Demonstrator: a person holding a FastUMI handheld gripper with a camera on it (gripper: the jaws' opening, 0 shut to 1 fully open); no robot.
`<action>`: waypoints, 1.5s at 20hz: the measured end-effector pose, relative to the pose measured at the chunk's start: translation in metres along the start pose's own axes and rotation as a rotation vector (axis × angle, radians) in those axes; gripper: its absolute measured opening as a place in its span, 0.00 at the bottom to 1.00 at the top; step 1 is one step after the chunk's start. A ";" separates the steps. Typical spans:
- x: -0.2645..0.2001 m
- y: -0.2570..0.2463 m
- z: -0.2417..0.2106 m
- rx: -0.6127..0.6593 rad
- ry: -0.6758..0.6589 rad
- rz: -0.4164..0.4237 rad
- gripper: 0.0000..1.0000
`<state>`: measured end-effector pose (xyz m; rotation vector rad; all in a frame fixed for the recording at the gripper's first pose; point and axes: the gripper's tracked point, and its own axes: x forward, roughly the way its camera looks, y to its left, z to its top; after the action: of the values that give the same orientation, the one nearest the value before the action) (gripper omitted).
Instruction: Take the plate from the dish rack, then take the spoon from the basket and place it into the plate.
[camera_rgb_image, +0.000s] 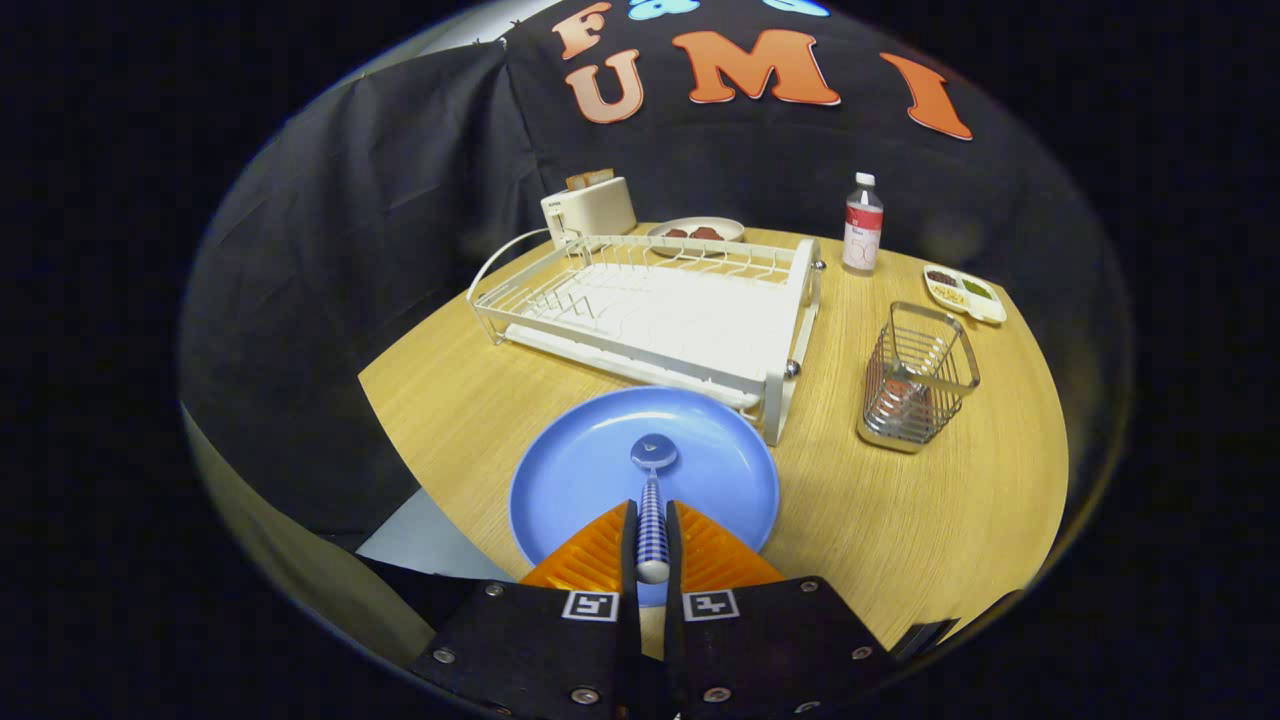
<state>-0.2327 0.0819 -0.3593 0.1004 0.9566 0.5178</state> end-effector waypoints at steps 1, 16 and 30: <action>0.002 -0.003 -0.007 0.009 0.013 -0.007 0.09; -0.010 -0.023 0.004 -0.039 0.042 -0.108 0.30; -0.111 0.006 0.236 -0.145 -0.458 -0.222 0.47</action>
<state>-0.0972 0.0694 -0.1363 -0.0191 0.4729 0.3357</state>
